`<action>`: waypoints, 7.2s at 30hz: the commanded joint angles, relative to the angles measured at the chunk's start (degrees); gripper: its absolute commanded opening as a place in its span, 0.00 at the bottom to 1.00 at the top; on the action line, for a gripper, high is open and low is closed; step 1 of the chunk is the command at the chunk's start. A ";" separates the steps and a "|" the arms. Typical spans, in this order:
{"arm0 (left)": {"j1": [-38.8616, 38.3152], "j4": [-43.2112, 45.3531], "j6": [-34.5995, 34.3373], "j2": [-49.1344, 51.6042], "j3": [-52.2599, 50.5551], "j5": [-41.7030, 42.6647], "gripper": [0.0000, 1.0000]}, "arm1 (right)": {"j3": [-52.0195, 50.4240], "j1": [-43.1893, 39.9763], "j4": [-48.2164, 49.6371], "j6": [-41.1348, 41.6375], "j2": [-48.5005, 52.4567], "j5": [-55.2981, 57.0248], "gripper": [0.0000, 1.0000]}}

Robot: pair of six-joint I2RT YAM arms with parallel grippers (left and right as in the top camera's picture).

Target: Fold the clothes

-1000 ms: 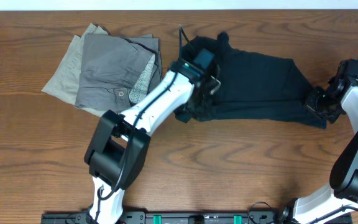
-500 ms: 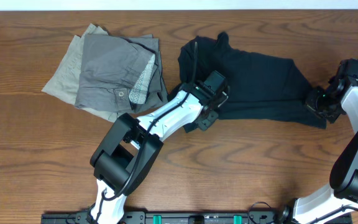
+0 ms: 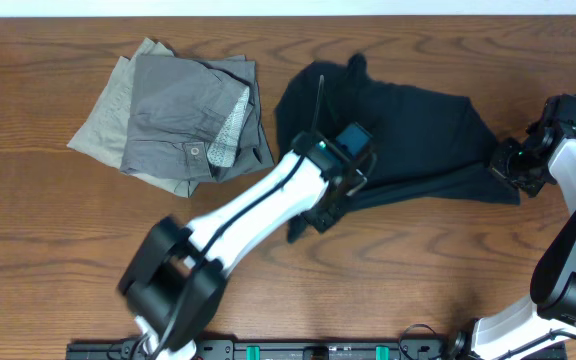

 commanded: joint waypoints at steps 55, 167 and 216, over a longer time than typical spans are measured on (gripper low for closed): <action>4.26 37.29 -7.61 7.08 -10.62 -21.31 0.06 | 0.59 0.31 -1.97 0.33 0.37 -1.97 0.02; 13.84 18.40 3.76 -9.38 -3.85 -17.77 0.06 | 0.59 -7.23 -3.87 -2.69 0.37 -7.50 0.14; 14.03 18.60 3.76 -10.14 -3.85 -21.88 0.06 | -1.84 -11.23 -0.85 -2.03 -18.36 -18.16 0.01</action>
